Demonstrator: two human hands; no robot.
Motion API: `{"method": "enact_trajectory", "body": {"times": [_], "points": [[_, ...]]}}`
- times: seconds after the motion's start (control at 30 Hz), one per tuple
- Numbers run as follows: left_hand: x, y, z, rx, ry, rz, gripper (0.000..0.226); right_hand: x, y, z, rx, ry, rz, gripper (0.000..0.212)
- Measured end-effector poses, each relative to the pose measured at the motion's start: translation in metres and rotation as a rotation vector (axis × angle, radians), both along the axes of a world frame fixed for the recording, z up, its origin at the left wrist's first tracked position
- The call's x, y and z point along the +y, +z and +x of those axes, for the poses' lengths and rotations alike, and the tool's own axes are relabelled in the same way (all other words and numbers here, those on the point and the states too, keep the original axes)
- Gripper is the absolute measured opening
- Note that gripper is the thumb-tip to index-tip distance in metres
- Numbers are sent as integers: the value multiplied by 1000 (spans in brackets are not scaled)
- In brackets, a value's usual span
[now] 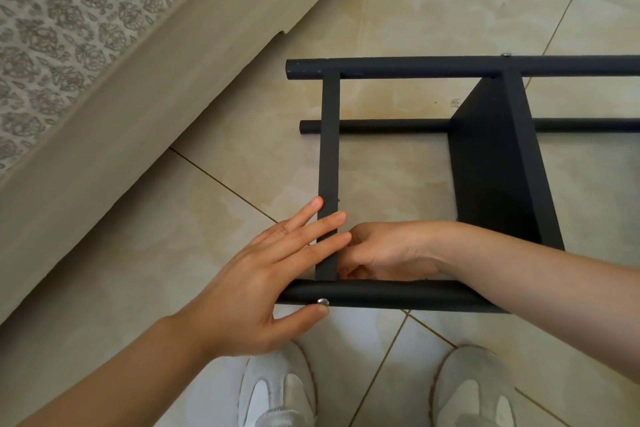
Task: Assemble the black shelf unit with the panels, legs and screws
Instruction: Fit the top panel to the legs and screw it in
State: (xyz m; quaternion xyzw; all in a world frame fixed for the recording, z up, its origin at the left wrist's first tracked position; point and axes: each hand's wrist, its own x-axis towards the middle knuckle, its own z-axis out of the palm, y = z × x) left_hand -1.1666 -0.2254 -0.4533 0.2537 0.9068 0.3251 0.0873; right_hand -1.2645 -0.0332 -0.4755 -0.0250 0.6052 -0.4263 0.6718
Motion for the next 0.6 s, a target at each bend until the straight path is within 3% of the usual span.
{"method": "enact_trajectory", "body": {"times": [0.33,0.6], "points": [[0,0,1,-3,1,6,67,6,9,-4,-49,5,-28,30],[1,-1,2,-2,8,11,67,4,9,-4,-101,-37,-52,10]]}}
